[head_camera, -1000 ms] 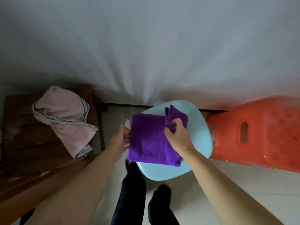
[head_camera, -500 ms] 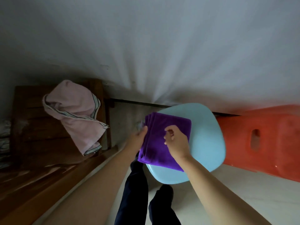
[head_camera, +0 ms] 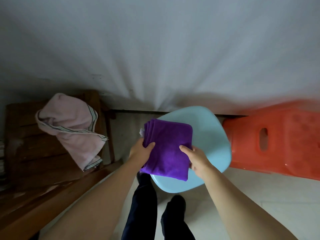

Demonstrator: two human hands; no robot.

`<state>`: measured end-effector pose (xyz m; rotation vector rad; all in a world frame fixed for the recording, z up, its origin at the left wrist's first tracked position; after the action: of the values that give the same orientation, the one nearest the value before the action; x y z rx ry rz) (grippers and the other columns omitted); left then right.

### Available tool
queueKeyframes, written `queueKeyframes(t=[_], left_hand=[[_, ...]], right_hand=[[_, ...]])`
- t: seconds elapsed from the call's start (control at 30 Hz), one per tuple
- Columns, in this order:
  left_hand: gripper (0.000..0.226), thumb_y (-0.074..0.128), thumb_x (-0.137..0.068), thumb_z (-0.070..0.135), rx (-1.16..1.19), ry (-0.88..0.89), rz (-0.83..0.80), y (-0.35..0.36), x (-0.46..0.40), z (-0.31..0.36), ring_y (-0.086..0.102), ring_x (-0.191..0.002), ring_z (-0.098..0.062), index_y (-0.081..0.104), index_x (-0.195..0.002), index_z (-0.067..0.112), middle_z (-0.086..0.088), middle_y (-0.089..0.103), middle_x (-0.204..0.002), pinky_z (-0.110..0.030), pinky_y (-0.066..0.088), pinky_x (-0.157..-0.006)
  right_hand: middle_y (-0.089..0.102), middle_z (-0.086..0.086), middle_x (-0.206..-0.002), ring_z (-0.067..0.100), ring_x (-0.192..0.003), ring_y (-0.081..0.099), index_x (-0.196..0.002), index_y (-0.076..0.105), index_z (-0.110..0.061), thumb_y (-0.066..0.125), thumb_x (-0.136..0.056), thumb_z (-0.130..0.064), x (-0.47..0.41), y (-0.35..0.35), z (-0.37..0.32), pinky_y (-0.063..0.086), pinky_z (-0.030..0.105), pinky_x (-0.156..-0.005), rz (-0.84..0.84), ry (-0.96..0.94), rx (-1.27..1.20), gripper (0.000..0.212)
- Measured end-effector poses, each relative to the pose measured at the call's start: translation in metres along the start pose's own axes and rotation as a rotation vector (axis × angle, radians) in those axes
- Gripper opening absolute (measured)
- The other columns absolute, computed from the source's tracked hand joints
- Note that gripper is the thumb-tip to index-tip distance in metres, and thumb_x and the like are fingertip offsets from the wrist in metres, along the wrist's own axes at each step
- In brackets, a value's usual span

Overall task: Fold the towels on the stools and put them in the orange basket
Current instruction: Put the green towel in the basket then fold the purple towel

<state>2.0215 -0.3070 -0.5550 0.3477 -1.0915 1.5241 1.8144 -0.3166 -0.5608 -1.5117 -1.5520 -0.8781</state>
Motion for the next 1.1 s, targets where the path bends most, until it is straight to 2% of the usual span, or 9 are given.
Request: queueKeyframes(t=[0.1, 0.2, 0.33, 0.47, 0.53, 0.6, 0.8, 0.97, 1.1], left_hand=[[0.041, 0.058, -0.092, 0.031, 0.175, -0.012, -0.072, -0.008, 0.018, 0.011, 0.057, -0.111, -0.026, 0.052, -0.128, 0.014, -0.005, 0.060, -0.120, -0.036, 0.046, -0.091], [0.038, 0.061, -0.091, 0.021, 0.529, -0.070, -0.188, -0.018, 0.052, 0.040, 0.062, -0.105, -0.027, 0.055, -0.126, 0.009, -0.013, 0.063, -0.121, -0.040, 0.052, -0.091], [0.031, 0.058, -0.093, 0.017, 0.676, 0.026, -0.331, -0.036, 0.113, 0.101, 0.065, -0.095, -0.025, 0.056, -0.123, 0.010, -0.014, 0.066, -0.115, -0.036, 0.053, -0.087], [0.021, 0.059, -0.091, 0.021, 0.680, 0.106, -0.444, -0.049, 0.165, 0.148, 0.068, -0.092, -0.023, 0.061, -0.112, 0.018, -0.007, 0.072, -0.101, -0.034, 0.056, -0.080], [0.020, 0.061, -0.089, 0.024, 0.675, 0.118, -0.478, -0.053, 0.194, 0.162, 0.069, -0.089, -0.023, 0.063, -0.107, 0.017, -0.007, 0.075, -0.094, -0.032, 0.056, -0.075], [0.022, 0.063, -0.087, 0.026, 0.680, 0.117, -0.492, -0.058, 0.218, 0.173, 0.068, -0.091, -0.027, 0.063, -0.105, 0.014, -0.008, 0.076, -0.089, -0.033, 0.054, -0.077], [0.022, 0.063, -0.084, 0.015, 0.707, 0.200, -0.559, -0.059, 0.278, 0.197, 0.067, -0.089, -0.029, 0.062, -0.105, 0.008, -0.012, 0.075, -0.088, -0.040, 0.053, -0.087], [0.015, 0.052, -0.091, 0.007, 0.655, 0.313, -0.598, -0.052, 0.315, 0.226, 0.072, -0.066, -0.022, 0.059, -0.104, 0.010, -0.008, 0.075, -0.077, -0.034, 0.060, -0.060], [0.022, 0.052, -0.089, 0.007, 0.607, 0.388, -0.702, -0.043, 0.343, 0.247, 0.070, -0.071, -0.024, 0.058, -0.109, 0.014, -0.008, 0.075, -0.080, -0.033, 0.059, -0.057]], right_hand=[[0.070, 0.009, -0.103, 0.025, -0.095, 0.064, -0.109, 0.061, -0.014, 0.062, -0.088, -0.018, 0.022, -0.001, -0.016, 0.051, 0.039, -0.082, -0.139, 0.007, -0.143, 0.021], [0.070, 0.007, -0.104, 0.025, -0.099, 0.064, -0.112, 0.061, -0.017, 0.060, -0.089, -0.017, 0.059, -0.013, -0.049, 0.051, 0.039, -0.085, -0.145, -0.092, -0.191, 0.023], [0.072, 0.004, -0.101, 0.021, -0.096, 0.066, -0.109, 0.062, -0.019, 0.059, -0.090, -0.019, 0.122, -0.035, -0.087, 0.053, 0.035, -0.081, -0.147, -0.163, -0.252, 0.019], [0.070, 0.009, -0.113, 0.025, -0.105, 0.066, -0.120, 0.059, -0.017, 0.056, -0.092, -0.018, 0.174, -0.054, -0.117, 0.054, 0.037, -0.084, -0.254, -0.264, -0.324, 0.029], [0.073, 0.006, -0.106, 0.023, -0.097, 0.069, -0.115, 0.062, -0.018, 0.057, -0.091, -0.020, 0.204, -0.065, -0.124, 0.056, 0.035, -0.078, -0.256, -0.299, -0.290, 0.024], [0.075, 0.004, -0.100, 0.022, -0.091, 0.070, -0.112, 0.062, -0.021, 0.061, -0.089, -0.022, 0.227, -0.078, -0.130, 0.056, 0.034, -0.073, -0.214, -0.327, -0.232, 0.023], [0.068, 0.009, -0.110, 0.030, -0.100, 0.065, -0.116, 0.057, -0.022, 0.064, -0.086, -0.013, 0.298, -0.109, -0.143, 0.054, 0.043, -0.083, -0.145, -0.544, -0.216, 0.031], [0.067, 0.007, -0.103, 0.024, -0.086, 0.065, -0.100, 0.058, -0.024, 0.061, -0.088, -0.008, 0.349, -0.133, -0.144, 0.052, 0.032, -0.065, 0.013, -0.695, -0.258, 0.020], [0.067, 0.005, -0.097, 0.022, -0.082, 0.064, -0.096, 0.058, -0.021, 0.061, -0.088, -0.006, 0.383, -0.154, -0.131, 0.053, 0.033, -0.069, 0.160, -0.789, -0.348, 0.018]])
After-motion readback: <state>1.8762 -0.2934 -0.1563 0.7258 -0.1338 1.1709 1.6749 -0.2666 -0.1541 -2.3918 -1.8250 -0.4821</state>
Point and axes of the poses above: each hand's wrist, its own x-axis away from the middle knuckle, its own y-axis out of the palm, z = x × y, the point moved 5 cm from there along -x, towards the middle knuckle
